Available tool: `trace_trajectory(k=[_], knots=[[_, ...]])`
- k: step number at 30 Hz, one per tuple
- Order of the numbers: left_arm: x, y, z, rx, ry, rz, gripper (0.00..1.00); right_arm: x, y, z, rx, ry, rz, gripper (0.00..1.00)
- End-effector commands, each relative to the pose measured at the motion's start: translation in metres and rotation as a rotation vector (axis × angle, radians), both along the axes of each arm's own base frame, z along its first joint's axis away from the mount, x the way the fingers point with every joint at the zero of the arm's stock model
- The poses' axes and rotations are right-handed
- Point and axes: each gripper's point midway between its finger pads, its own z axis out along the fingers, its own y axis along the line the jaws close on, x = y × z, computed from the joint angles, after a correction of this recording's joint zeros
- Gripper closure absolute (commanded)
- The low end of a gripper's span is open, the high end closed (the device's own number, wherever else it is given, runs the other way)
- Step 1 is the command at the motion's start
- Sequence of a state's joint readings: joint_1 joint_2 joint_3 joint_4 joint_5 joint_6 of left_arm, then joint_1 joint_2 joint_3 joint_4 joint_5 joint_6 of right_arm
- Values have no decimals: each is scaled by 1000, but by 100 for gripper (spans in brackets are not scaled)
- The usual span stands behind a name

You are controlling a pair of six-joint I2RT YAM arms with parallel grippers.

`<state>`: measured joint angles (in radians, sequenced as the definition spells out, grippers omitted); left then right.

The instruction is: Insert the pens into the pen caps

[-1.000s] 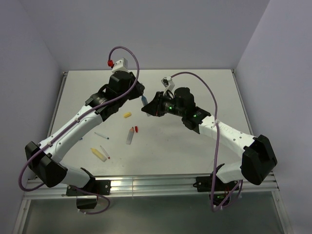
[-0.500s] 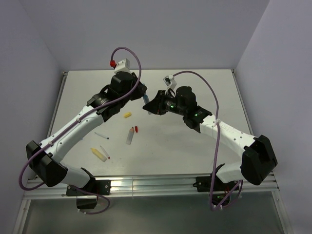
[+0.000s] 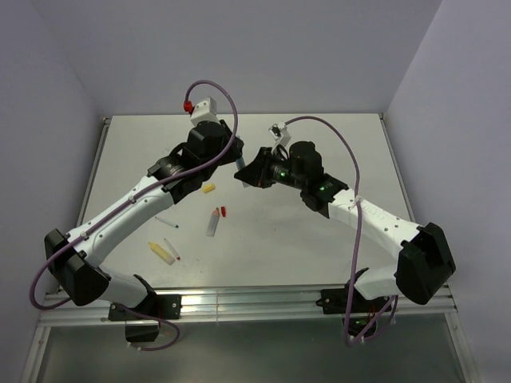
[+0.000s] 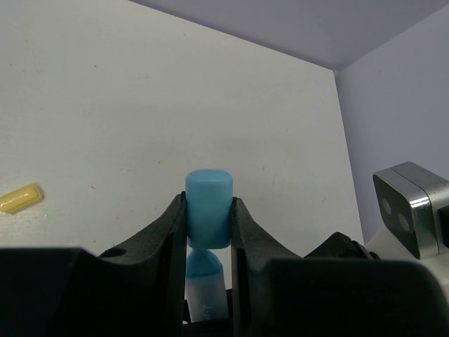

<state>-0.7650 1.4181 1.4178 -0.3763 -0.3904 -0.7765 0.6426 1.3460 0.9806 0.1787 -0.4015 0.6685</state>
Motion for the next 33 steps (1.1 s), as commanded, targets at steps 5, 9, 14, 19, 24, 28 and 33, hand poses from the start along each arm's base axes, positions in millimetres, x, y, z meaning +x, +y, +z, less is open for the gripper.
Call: trace_trajectory(k=[5,9,14,19,24,28,33], knots=[[-23,-8,-5,32,21,-29,100,20,-22,66,107,-188,-148,100],[-25,-10,-8,34,32,-36,100,21,-29,73,116,-205,-162,100],[-31,-16,-2,5,24,-79,100,23,-31,75,116,-216,-166,100],[-46,-22,9,-26,13,-118,100,24,-33,76,121,-247,-171,100],[-66,-28,16,-66,9,-174,100,21,-40,83,134,-294,-190,100],[-79,-29,18,-79,-2,-204,100,11,-41,91,182,-327,-158,100],[-95,-34,20,-96,-34,-255,100,-4,-43,103,240,-353,-117,100]])
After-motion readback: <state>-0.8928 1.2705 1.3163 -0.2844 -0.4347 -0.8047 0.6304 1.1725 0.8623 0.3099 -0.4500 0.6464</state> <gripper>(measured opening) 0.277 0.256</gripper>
